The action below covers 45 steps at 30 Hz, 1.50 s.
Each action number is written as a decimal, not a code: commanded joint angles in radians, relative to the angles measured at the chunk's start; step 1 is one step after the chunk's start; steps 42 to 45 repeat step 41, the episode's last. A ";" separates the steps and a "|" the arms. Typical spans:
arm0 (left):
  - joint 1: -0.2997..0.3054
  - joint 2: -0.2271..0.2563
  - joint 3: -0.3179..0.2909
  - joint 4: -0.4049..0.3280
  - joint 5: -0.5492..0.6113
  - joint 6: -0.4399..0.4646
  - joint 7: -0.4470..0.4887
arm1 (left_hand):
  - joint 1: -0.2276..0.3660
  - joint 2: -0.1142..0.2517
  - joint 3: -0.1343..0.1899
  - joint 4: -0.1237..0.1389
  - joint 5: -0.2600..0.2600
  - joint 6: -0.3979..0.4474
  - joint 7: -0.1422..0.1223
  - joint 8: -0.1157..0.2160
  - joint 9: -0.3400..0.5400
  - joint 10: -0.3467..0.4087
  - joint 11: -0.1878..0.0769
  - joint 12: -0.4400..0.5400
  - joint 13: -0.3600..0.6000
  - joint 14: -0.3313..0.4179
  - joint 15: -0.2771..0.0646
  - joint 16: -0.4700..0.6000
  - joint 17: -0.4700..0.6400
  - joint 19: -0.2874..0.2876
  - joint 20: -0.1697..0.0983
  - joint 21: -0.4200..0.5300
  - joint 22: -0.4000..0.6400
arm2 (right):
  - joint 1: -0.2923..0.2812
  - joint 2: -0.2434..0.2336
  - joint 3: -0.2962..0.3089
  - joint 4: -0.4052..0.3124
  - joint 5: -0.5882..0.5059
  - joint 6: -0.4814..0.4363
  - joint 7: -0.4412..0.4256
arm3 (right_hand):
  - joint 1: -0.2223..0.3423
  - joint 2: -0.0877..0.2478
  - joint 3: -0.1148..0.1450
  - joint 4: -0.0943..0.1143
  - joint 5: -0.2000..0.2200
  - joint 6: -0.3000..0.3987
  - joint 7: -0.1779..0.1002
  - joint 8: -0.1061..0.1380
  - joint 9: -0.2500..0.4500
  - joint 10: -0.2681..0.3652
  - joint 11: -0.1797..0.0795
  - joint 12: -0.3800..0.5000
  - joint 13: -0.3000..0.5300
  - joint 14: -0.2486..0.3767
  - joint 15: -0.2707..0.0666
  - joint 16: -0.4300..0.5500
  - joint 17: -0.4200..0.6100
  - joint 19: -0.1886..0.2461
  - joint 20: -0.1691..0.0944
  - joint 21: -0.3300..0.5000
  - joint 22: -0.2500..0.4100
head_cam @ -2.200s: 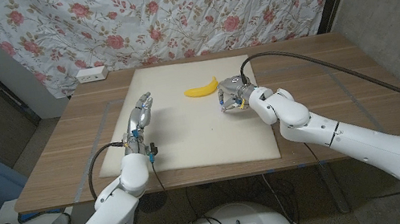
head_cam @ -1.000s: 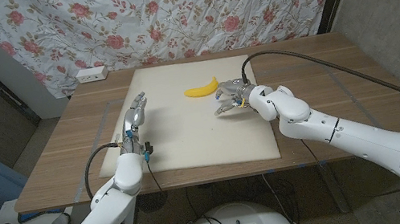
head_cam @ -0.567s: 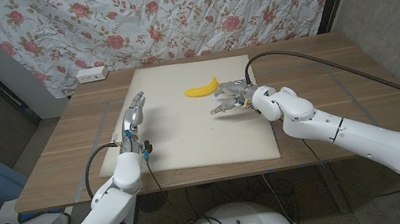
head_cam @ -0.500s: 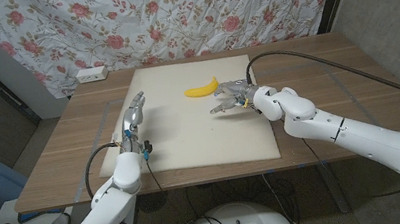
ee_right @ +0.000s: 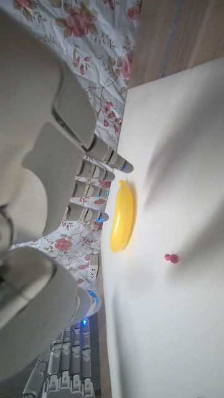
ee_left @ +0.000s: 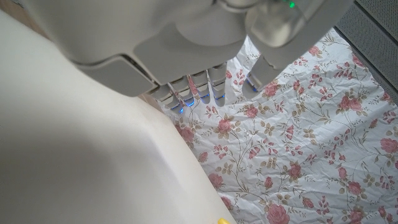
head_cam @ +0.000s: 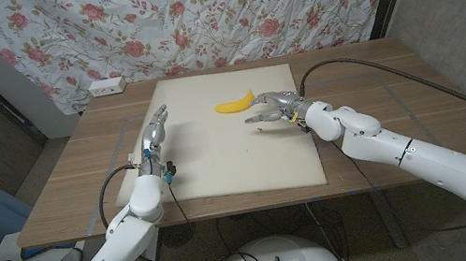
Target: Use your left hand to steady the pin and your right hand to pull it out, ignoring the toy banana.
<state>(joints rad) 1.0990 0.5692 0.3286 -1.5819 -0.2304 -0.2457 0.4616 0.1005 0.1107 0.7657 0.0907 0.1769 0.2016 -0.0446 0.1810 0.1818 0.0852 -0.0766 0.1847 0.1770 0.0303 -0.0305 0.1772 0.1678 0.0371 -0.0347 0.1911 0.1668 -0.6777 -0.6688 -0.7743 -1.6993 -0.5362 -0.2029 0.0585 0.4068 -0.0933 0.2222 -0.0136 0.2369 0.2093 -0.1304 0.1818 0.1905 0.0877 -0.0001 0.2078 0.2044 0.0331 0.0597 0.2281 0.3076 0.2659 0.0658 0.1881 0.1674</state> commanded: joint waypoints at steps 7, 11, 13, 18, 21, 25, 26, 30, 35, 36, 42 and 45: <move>-0.064 -0.014 0.016 0.103 -0.028 -0.073 -0.061 | 0.014 0.081 -0.003 -0.002 0.005 -0.007 0.002 -0.001 0.000 0.003 0.007 0.006 0.000 -0.002 -0.025 0.002 0.000 0.010 -0.032 0.003 0.003 | -0.038 0.001 0.075 0.087 0.215 0.152 -0.137 | -0.011 0.021 0.001 0.006 0.007 -0.042 0.013 -0.006 -0.002 0.000 0.011 0.000 -0.003 -0.007 -0.014 0.001 -0.004 0.007 -0.027 0.003 0.001; -0.077 -0.032 0.021 0.136 -0.038 -0.094 -0.062 | 0.015 0.082 -0.003 -0.003 0.005 -0.007 0.003 0.000 -0.001 0.004 0.007 0.007 0.000 0.000 -0.024 0.002 0.000 0.011 -0.032 0.003 0.003 | -0.045 0.011 0.099 0.123 0.284 0.208 -0.156 | -0.018 0.031 0.001 0.009 0.006 -0.057 0.018 -0.008 -0.003 -0.004 0.009 -0.003 -0.005 -0.012 -0.023 -0.001 -0.007 0.006 -0.035 0.002 0.000; -0.080 -0.035 0.022 0.144 -0.048 -0.098 -0.071 | 0.014 0.082 -0.004 -0.001 0.005 -0.016 0.006 -0.003 -0.001 0.001 0.013 0.006 0.000 -0.002 -0.023 0.002 0.001 0.010 -0.032 0.003 0.003 | -0.047 0.013 0.107 0.136 0.308 0.224 -0.162 | -0.021 0.035 0.001 0.010 0.005 -0.060 0.020 -0.007 -0.003 -0.005 0.004 -0.004 -0.006 -0.013 -0.028 -0.002 -0.008 0.006 -0.036 0.001 0.000; -0.086 -0.041 0.024 0.157 -0.052 -0.110 -0.071 | 0.014 0.081 -0.004 -0.001 0.005 -0.027 0.008 -0.006 -0.001 -0.006 0.018 0.003 0.000 -0.006 -0.020 0.001 0.001 0.008 -0.033 0.002 0.003 | -0.060 0.028 0.132 0.169 0.368 0.266 -0.194 | -0.033 0.046 -0.001 0.016 0.001 -0.069 0.029 -0.006 -0.005 -0.005 -0.004 -0.006 -0.008 -0.010 -0.035 -0.002 -0.010 0.010 -0.044 0.002 0.000; -0.098 -0.038 0.027 0.175 -0.056 -0.117 -0.087 | 0.015 0.082 -0.004 -0.001 0.005 -0.029 0.008 -0.005 -0.001 -0.006 0.018 0.004 0.000 -0.006 -0.020 0.001 0.001 0.008 -0.033 0.002 0.003 | -0.064 0.025 0.134 0.161 0.374 0.240 -0.199 | -0.038 0.058 0.001 0.019 -0.001 -0.063 0.034 -0.002 -0.006 0.003 -0.007 -0.004 -0.009 -0.005 -0.039 0.000 -0.012 0.013 -0.047 0.002 -0.001; -0.122 -0.048 0.031 0.218 -0.059 -0.152 -0.101 | 0.015 0.083 -0.004 0.000 0.005 -0.030 0.010 -0.005 -0.001 -0.006 0.019 0.004 0.000 -0.006 -0.020 0.001 0.002 0.008 -0.034 0.001 0.003 | -0.080 0.028 0.148 0.172 0.407 0.258 -0.219 | -0.049 0.068 0.000 0.025 -0.005 -0.060 0.038 0.001 -0.007 0.012 -0.010 -0.002 -0.011 0.001 -0.042 0.002 -0.013 0.017 -0.050 0.003 -0.001; -0.127 -0.050 0.032 0.227 -0.058 -0.159 -0.104 | 0.015 0.084 -0.003 0.000 0.005 -0.029 0.010 -0.005 -0.001 -0.007 0.020 0.004 0.000 -0.006 -0.020 0.001 0.002 0.008 -0.033 0.001 0.003 | -0.082 0.025 0.149 0.170 0.412 0.258 -0.219 | -0.051 0.070 0.000 0.026 -0.005 -0.060 0.039 0.001 -0.007 0.013 -0.010 -0.002 -0.011 0.003 -0.043 0.003 -0.013 0.019 -0.051 0.003 -0.001; -0.149 -0.064 0.040 0.266 -0.069 -0.184 -0.125 | 0.015 0.085 -0.003 0.001 0.005 -0.030 0.010 -0.004 -0.001 -0.007 0.020 0.004 0.000 -0.006 -0.019 0.002 0.002 0.008 -0.033 0.001 0.003 | -0.085 0.016 0.153 0.163 0.432 0.252 -0.207 | -0.062 0.091 0.003 0.034 -0.009 -0.068 0.053 -0.001 -0.009 0.019 -0.011 -0.003 -0.013 0.004 -0.045 0.003 -0.014 0.021 -0.054 0.003 -0.001; -0.171 -0.081 0.047 0.305 -0.079 -0.205 -0.137 | 0.015 0.086 -0.002 0.002 0.006 -0.031 0.012 -0.003 -0.001 -0.007 0.022 0.004 0.000 -0.006 -0.018 0.002 0.002 0.008 -0.032 0.001 0.003 | -0.095 0.020 0.172 0.177 0.484 0.276 -0.207 | -0.073 0.105 0.004 0.040 -0.014 -0.078 0.059 -0.003 -0.009 0.019 -0.012 -0.005 -0.014 0.005 -0.049 0.003 -0.016 0.021 -0.054 0.001 -0.001; -0.174 -0.082 0.048 0.308 -0.080 -0.205 -0.139 | 0.015 0.086 -0.002 0.003 0.006 -0.031 0.012 -0.003 -0.001 -0.007 0.023 0.004 0.000 -0.006 -0.018 0.002 0.002 0.008 -0.032 0.001 0.003 | -0.099 0.021 0.177 0.176 0.494 0.276 -0.210 | -0.074 0.106 0.004 0.040 -0.015 -0.079 0.059 -0.003 -0.009 0.019 -0.013 -0.005 -0.014 0.005 -0.048 0.003 -0.016 0.020 -0.054 0.001 -0.001; -0.188 -0.093 0.055 0.334 -0.086 -0.215 -0.146 | 0.015 0.086 -0.002 0.004 0.006 -0.031 0.013 -0.003 -0.001 -0.007 0.022 0.005 0.000 -0.006 -0.018 0.002 0.003 0.009 -0.032 0.001 0.003 | -0.110 0.031 0.198 0.194 0.551 0.301 -0.213 | -0.083 0.111 0.002 0.044 -0.018 -0.079 0.059 -0.001 -0.010 0.022 -0.016 -0.005 -0.014 0.006 -0.051 0.003 -0.017 0.019 -0.056 0.000 -0.001; -0.188 -0.093 0.055 0.334 -0.086 -0.215 -0.146 | 0.015 0.086 -0.002 0.004 0.006 -0.031 0.013 -0.003 -0.001 -0.007 0.022 0.005 0.000 -0.006 -0.018 0.002 0.003 0.009 -0.032 0.001 0.003 | -0.110 0.031 0.198 0.194 0.551 0.301 -0.213 | -0.083 0.111 0.002 0.044 -0.018 -0.079 0.059 -0.001 -0.010 0.022 -0.016 -0.005 -0.014 0.006 -0.051 0.003 -0.017 0.019 -0.056 0.000 -0.001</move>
